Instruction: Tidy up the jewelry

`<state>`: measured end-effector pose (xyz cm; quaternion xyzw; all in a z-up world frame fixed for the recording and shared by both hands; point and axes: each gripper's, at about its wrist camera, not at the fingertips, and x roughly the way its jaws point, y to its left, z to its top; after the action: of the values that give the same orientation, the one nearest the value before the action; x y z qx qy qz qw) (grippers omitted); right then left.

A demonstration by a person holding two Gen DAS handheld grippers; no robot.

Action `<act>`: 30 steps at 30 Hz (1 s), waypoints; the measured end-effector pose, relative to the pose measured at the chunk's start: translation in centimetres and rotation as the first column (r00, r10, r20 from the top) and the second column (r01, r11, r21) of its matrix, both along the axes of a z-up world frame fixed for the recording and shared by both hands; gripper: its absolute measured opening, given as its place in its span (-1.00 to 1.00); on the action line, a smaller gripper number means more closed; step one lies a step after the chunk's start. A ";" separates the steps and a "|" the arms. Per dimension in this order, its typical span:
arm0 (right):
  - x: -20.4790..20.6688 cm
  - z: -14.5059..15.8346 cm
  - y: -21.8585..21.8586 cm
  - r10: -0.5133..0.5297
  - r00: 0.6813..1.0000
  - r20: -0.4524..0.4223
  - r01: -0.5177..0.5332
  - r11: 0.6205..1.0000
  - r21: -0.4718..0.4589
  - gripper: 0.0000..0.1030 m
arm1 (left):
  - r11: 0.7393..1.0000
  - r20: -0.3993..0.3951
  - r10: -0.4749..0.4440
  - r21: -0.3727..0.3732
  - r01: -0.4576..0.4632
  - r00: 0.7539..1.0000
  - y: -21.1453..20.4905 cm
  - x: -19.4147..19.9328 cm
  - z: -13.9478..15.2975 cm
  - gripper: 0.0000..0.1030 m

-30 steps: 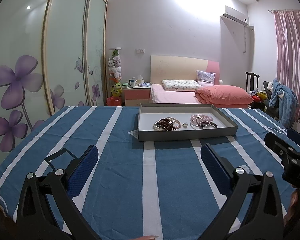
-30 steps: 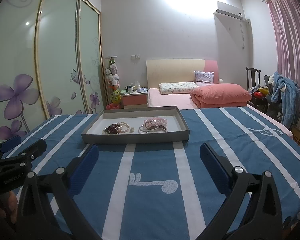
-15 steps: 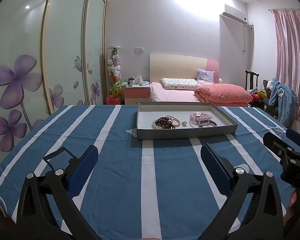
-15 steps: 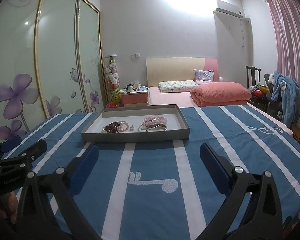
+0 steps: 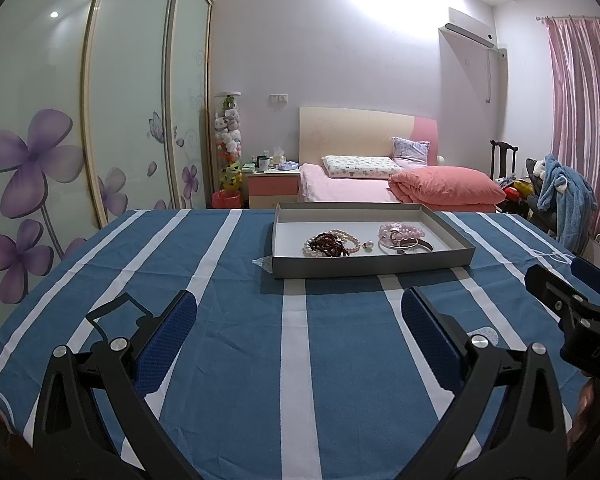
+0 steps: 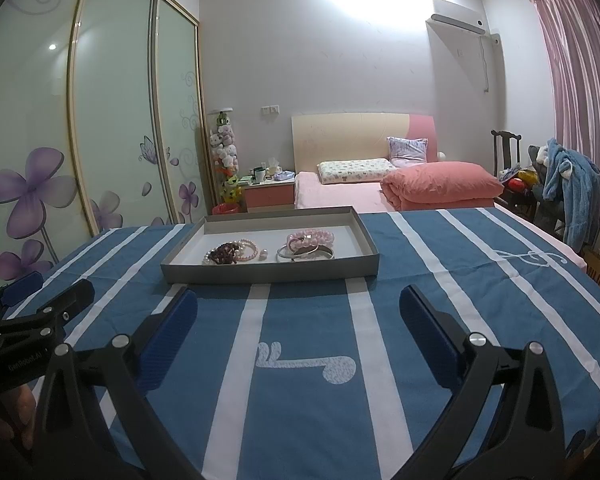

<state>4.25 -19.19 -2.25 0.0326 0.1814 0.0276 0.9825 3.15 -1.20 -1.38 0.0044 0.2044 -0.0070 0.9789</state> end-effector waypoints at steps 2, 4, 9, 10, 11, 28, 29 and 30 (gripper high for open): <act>-0.2 -0.2 0.1 0.000 1.000 -0.001 0.000 1.000 0.001 0.91 | 1.000 0.000 0.000 0.000 0.000 1.000 0.0 0.0 0.0 0.97; -0.1 -0.1 0.1 0.000 1.000 -0.001 0.000 1.000 0.001 0.91 | 1.000 -0.001 0.000 -0.001 0.000 1.000 -0.1 0.1 0.0 0.97; 0.0 0.0 0.0 0.001 1.000 -0.002 -0.001 1.000 0.002 0.91 | 1.000 -0.004 -0.003 -0.002 0.003 1.000 -0.1 0.0 -0.2 0.97; -0.1 -0.1 0.1 0.001 1.000 -0.003 -0.001 1.000 0.004 0.92 | 1.000 -0.004 -0.003 -0.002 0.003 1.000 -0.1 0.0 -0.3 0.97; -0.1 -0.2 0.1 0.001 1.000 -0.004 -0.001 1.000 0.004 0.92 | 1.000 -0.004 -0.004 -0.002 0.004 1.000 -0.1 0.0 -0.2 0.97; -0.2 -0.6 0.2 0.000 1.000 -0.011 0.000 1.000 0.007 0.92 | 1.000 -0.002 0.005 0.008 -0.005 1.000 -0.3 0.0 -0.2 0.97; -0.2 -0.6 0.2 0.000 1.000 -0.011 0.000 1.000 0.007 0.92 | 1.000 -0.004 0.004 0.008 -0.004 1.000 -0.3 0.0 -0.2 0.97; -0.3 -0.6 0.3 0.000 1.000 -0.012 0.000 1.000 0.008 0.91 | 1.000 -0.006 0.004 0.009 -0.004 1.000 -0.3 0.0 -0.2 0.97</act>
<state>3.97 -18.94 -2.90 0.0367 0.1874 0.0279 0.9812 3.18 -1.48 -1.55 0.0082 0.2072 -0.0043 0.9783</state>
